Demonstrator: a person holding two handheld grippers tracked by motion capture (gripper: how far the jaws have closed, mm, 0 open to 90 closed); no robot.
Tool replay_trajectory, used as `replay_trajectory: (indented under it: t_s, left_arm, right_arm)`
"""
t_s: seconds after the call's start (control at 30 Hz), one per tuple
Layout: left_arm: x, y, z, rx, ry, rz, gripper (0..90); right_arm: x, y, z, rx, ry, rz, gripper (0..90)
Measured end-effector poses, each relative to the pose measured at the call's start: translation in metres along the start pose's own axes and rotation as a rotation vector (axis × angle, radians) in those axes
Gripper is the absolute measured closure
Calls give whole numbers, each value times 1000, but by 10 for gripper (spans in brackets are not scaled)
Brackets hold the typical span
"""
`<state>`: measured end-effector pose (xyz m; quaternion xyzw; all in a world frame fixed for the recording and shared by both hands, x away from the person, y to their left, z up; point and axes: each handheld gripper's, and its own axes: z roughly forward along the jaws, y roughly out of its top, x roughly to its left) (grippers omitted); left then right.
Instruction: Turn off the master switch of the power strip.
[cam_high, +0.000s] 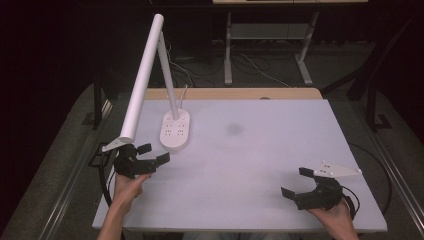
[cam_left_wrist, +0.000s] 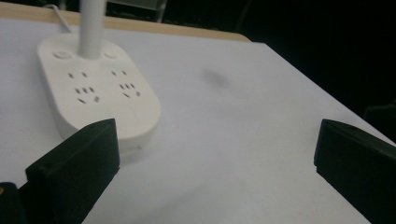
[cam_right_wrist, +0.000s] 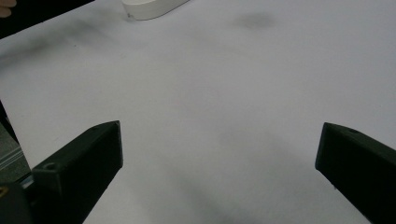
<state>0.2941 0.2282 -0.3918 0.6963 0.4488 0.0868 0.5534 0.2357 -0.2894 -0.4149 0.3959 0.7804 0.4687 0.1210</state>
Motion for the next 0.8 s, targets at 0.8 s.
replay_trajectory:
  t_s: [0.8]
  left_arm:
    - [-35,-49,14,102,-100,109,0]
  right_arm:
    - [3,0,-5,-16,2,-11,3]
